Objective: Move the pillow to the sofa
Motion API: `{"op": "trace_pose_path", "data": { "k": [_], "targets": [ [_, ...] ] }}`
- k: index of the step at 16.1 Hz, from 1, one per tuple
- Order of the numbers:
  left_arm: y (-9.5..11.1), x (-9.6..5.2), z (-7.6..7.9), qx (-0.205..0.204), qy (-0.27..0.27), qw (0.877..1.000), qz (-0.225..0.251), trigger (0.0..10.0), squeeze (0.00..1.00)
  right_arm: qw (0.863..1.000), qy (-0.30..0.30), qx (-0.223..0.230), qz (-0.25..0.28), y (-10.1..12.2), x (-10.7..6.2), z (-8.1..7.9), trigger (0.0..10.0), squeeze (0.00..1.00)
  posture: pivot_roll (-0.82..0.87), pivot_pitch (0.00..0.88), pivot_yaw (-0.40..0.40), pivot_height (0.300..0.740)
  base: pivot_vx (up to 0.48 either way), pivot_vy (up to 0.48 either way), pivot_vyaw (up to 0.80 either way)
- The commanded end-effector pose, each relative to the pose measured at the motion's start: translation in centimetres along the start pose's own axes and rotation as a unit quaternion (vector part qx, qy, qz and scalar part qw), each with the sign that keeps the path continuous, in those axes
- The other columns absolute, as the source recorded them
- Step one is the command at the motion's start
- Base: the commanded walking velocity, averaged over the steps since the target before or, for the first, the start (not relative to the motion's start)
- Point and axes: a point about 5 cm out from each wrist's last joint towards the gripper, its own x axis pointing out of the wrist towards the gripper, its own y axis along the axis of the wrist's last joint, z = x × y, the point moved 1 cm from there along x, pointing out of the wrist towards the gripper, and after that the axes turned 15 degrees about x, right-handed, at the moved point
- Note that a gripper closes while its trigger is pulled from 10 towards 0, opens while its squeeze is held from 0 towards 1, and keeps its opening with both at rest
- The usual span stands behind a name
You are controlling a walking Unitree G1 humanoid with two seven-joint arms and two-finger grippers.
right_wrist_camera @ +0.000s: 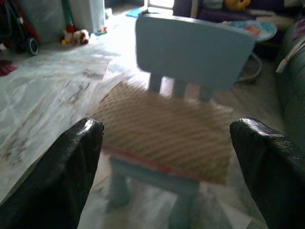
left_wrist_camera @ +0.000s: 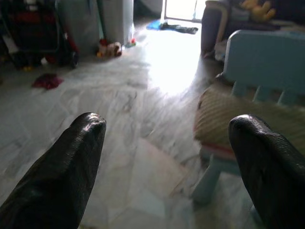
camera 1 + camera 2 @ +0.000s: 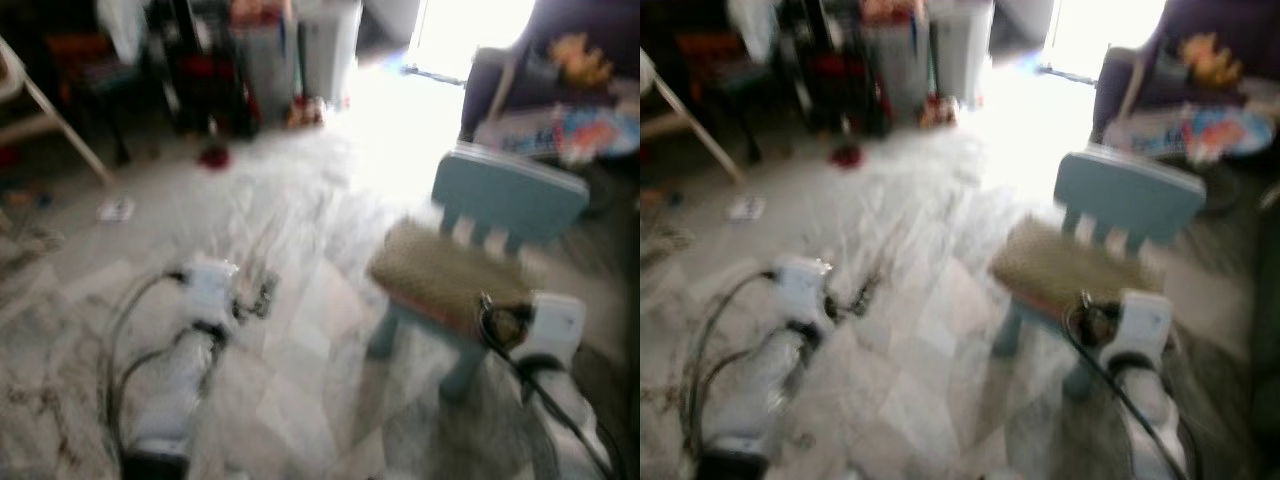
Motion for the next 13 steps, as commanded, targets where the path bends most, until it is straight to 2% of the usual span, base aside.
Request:
{"op": "trace_pose_path", "data": {
  "k": [1,10,13],
  "targets": [
    [-0.04,-0.24,-1.42,0.004,0.022,1.000,-0.002,10.0,0.00,1.000,0.009,0.007,0.006,0.25,0.13,-0.66,10.0,0.00,-0.08,0.000,0.021,0.740,0.000,0.000,0.00],
    [-0.05,0.10,-2.00,-0.008,0.036,0.999,-0.008,10.0,0.00,1.000,0.002,0.009,0.006,0.29,0.41,-0.40,10.0,0.00,-0.08,0.000,0.016,0.740,0.000,0.000,0.00],
    [-0.12,0.07,-2.09,-0.012,0.038,0.999,-0.011,10.0,0.00,1.000,0.002,0.009,0.004,0.22,0.43,-0.45,10.0,0.00,-0.08,0.000,0.016,0.740,0.000,0.351,0.00]
  ]
}}
